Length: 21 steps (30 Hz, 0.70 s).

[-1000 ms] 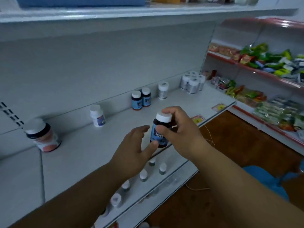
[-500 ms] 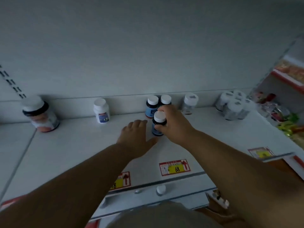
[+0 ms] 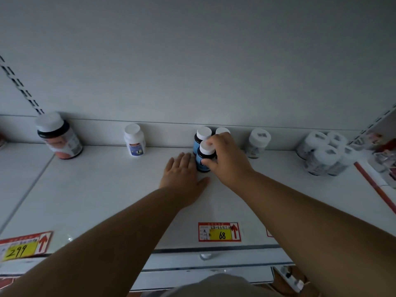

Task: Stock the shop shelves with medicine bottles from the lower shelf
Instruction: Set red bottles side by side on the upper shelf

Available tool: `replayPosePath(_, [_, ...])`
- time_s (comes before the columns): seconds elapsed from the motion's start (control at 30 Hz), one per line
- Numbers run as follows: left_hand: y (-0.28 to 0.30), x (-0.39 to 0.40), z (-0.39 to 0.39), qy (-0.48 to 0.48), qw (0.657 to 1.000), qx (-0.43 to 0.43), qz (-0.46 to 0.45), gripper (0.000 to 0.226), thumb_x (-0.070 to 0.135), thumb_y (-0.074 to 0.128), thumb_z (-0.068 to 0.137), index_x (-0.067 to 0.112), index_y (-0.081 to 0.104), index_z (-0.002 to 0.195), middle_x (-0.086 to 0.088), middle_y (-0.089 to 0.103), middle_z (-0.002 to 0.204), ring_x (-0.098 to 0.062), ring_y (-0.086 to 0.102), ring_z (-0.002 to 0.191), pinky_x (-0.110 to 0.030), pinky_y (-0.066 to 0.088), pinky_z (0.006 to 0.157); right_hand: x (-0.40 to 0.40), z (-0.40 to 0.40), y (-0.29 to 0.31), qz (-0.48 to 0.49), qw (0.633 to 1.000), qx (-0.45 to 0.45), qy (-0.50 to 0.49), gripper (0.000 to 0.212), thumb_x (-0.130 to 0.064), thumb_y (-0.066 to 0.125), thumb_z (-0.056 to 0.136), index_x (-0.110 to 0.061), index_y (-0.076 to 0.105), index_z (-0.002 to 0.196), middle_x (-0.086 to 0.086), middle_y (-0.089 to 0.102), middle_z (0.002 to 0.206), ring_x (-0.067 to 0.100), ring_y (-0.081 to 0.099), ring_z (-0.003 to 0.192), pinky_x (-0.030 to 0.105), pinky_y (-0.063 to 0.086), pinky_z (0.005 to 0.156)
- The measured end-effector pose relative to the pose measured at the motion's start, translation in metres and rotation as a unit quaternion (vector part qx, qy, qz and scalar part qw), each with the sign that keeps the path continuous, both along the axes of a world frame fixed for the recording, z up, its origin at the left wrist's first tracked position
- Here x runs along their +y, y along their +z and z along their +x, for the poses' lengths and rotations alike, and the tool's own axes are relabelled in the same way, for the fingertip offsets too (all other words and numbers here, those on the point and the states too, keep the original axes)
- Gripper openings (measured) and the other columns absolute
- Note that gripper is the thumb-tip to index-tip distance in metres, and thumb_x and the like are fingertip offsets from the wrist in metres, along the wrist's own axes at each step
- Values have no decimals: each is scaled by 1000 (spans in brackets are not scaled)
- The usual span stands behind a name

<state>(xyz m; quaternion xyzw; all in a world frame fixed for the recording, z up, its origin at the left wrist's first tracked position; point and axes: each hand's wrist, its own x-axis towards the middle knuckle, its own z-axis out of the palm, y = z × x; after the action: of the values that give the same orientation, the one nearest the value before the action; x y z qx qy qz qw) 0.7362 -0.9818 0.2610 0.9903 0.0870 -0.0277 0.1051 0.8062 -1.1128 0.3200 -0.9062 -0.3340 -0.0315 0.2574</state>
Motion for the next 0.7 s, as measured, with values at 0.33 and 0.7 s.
replayPosePath(0.33, [13,21,-22,-56,998,6,-30,81,58,40,96,14,12,157,-8,13,164,-22,8,152,-38,5,124,13,-31,9,-12,995,3,-96,56,-29,79,79,-8,51,123,15,48,123,33,54,105,40,46,85])
replayPosePath(0.7, [55,60,-144,39,991,-71,-106,76,51,52,94,20,19,155,-3,29,159,-23,30,143,-38,25,118,56,-127,26,47,993,-98,-41,44,-28,72,84,-8,56,119,17,53,125,36,52,116,51,46,94])
